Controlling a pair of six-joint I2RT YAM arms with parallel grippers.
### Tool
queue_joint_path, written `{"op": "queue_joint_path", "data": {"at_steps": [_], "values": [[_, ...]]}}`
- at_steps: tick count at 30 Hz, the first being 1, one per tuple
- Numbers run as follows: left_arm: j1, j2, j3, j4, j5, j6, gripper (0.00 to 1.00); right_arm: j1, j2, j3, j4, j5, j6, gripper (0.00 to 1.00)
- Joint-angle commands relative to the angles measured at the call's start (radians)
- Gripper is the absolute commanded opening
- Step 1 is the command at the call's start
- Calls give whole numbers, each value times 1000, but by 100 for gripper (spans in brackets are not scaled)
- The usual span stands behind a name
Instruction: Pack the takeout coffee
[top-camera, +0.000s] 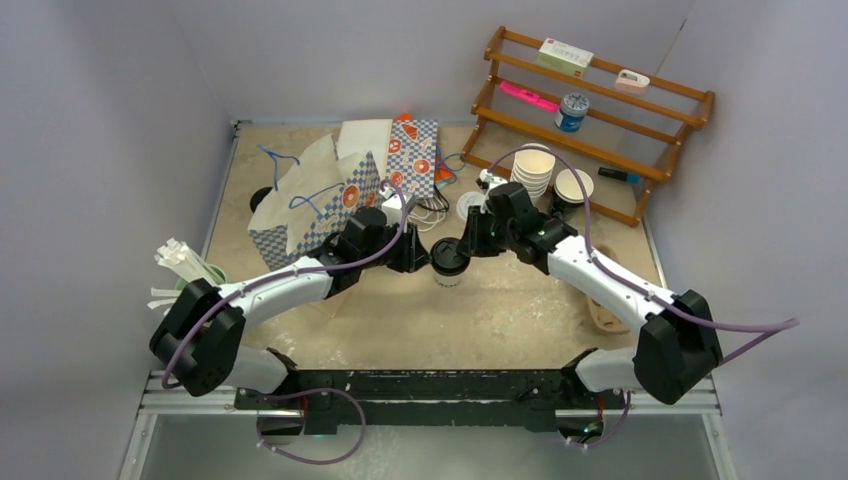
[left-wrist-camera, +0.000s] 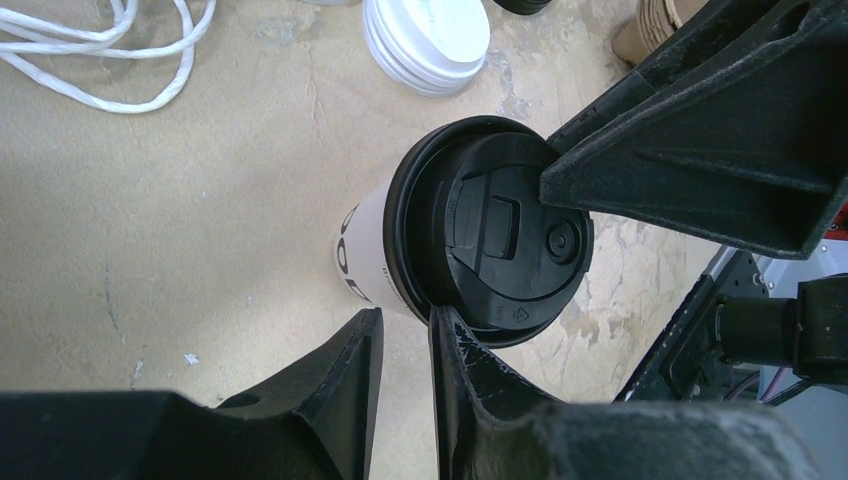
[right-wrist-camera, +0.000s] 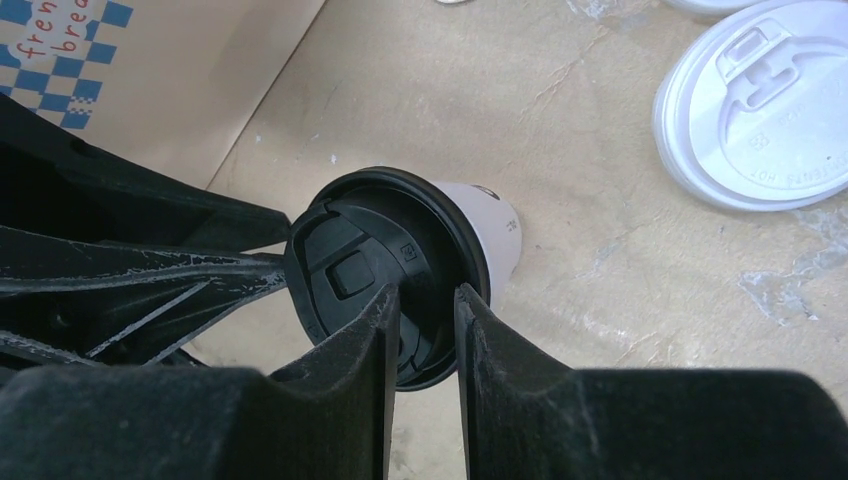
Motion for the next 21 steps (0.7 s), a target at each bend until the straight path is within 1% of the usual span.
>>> {"op": "queue_joint_path", "data": {"at_steps": [1, 15, 21], "values": [[3, 21, 30, 34, 9, 5, 26, -12, -1, -52, -22, -49, 10, 28], [3, 26, 45, 18, 1, 19, 26, -104, -16, -171, 83, -208, 39, 28], [3, 33, 42, 16, -2, 20, 26, -111, -18, -216, 115, -256, 43, 28]]}}
